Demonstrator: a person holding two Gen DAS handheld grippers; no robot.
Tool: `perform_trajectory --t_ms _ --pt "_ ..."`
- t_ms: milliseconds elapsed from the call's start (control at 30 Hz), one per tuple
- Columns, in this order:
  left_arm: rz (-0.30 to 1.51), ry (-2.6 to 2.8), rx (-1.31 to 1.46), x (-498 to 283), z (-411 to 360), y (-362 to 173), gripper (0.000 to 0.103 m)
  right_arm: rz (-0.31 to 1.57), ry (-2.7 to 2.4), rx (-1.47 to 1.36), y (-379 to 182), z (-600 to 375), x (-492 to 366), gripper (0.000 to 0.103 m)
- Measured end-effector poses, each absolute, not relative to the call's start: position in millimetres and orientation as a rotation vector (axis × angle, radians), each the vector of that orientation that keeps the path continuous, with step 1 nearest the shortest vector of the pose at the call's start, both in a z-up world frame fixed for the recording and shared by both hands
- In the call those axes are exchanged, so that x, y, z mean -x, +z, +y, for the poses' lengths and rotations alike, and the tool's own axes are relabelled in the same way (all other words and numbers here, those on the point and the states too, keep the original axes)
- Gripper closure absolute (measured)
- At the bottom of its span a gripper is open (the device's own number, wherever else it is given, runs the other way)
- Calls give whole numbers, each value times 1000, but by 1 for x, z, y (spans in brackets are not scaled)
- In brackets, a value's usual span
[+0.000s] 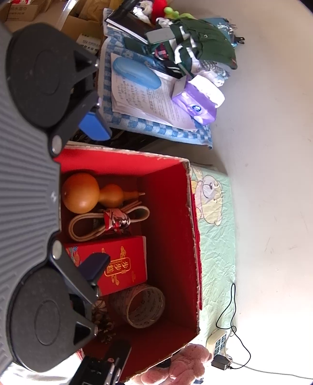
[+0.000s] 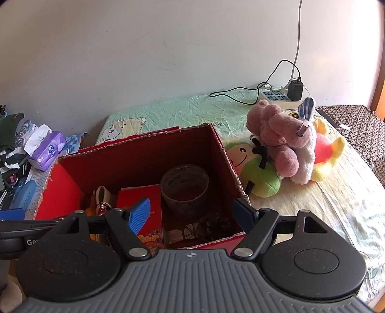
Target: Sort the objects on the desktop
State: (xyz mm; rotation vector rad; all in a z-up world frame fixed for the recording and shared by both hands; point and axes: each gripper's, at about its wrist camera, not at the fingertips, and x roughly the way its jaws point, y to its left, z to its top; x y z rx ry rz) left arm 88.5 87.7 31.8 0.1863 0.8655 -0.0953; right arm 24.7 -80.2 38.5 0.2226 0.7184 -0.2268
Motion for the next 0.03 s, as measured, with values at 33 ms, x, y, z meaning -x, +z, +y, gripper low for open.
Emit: perform_trajectory --t_ms 33 --pt "868 -97 -184 -89 88 32 3 718 -228 -223 38 -81 -24 25"
